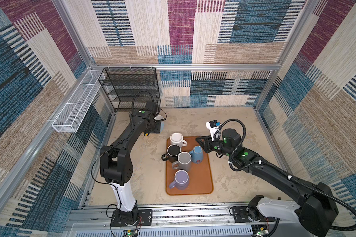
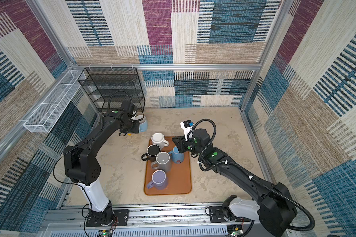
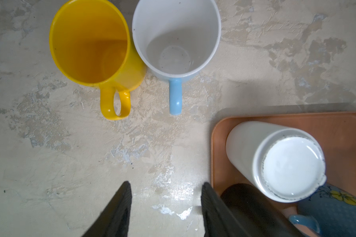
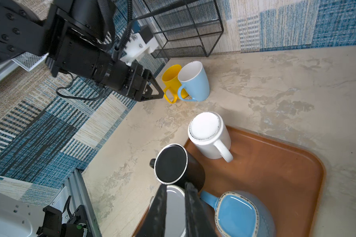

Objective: Turn the mug right side up
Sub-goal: 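Open the left gripper and raise it off the light blue mug, then move the right gripper over the blue patterned mug while the left gripper draws back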

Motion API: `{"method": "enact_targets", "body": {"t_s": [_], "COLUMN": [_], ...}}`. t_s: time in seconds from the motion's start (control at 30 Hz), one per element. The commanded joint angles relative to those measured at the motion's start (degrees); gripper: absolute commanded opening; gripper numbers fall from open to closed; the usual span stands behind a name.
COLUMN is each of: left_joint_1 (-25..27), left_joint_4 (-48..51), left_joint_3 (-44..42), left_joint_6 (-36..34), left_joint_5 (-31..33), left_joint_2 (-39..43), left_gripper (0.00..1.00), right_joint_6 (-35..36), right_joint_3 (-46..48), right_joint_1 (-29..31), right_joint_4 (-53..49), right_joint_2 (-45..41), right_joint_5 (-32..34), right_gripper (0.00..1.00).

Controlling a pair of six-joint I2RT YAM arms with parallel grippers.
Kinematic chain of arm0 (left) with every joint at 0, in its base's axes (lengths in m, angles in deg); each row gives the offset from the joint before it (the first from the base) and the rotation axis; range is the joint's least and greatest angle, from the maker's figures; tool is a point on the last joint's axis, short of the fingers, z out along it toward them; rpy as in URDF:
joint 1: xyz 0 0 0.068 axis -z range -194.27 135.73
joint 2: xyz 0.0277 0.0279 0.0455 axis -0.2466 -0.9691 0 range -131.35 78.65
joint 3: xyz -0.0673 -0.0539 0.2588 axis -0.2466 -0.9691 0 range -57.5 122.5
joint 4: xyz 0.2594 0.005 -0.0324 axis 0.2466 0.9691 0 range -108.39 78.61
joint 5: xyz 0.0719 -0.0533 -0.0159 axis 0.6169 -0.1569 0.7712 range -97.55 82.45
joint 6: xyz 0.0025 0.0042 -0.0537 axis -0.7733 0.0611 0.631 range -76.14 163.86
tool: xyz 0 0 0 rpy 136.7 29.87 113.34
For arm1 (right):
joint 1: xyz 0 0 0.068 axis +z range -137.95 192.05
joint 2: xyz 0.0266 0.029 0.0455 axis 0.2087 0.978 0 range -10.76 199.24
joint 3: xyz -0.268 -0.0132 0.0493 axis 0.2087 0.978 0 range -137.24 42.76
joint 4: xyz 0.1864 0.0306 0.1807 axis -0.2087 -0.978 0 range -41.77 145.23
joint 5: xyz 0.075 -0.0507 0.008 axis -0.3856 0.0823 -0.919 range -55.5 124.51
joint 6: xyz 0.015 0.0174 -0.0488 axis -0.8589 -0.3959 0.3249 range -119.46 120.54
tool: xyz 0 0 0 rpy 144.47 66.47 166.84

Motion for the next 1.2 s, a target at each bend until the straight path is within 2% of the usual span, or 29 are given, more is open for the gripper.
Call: {"method": "enact_targets", "body": {"t_s": [0.0,0.17,0.53,0.57,0.6,0.73,0.77,0.8,1.17], "left_joint_1": [0.78,1.80,2.31,2.30,2.34,2.30,2.30,2.27,2.31], "left_joint_4": [-1.22,-1.53,-5.00,-5.24,-5.38,-6.08,-6.13,-6.06,-5.98], "left_joint_3": [-2.32,-6.60,-16.43,-17.02,-17.54,-19.64,-19.82,-20.04,-21.56], "left_joint_6": [1.02,1.23,6.15,6.54,6.94,8.32,8.37,8.52,9.12], "left_joint_5": [-0.51,-0.33,-2.14,-2.22,-2.36,-2.48,-2.44,-2.45,-1.54], "left_joint_2": [2.31,5.61,12.84,13.65,14.17,16.05,16.30,16.55,18.86], "left_gripper": [0.52,0.52,0.52,0.52,0.52,0.52,0.51,0.52,0.52], "right_joint_6": [0.18,0.18,-1.08,-1.06,-1.12,-1.01,-0.88,-0.89,-0.55], "right_joint_3": [-0.40,-0.52,0.18,0.22,0.15,-1.16,-1.57,-1.87,-5.81], "right_joint_1": [0.02,0.04,0.29,0.36,0.50,1.53,1.90,2.24,5.80], "right_joint_4": [-0.93,-2.22,-7.75,-8.28,-8.73,-11.43,-11.96,-12.28,-16.56], "right_joint_2": [1.01,3.13,7.80,8.10,8.36,10.00,10.37,10.71,14.88], "right_joint_5": [1.50,2.12,7.17,7.63,8.21,11.19,12.23,12.97,18.63], "right_gripper": [0.20,0.21,0.35,0.37,0.46,0.49,0.58,0.59,0.61]}}
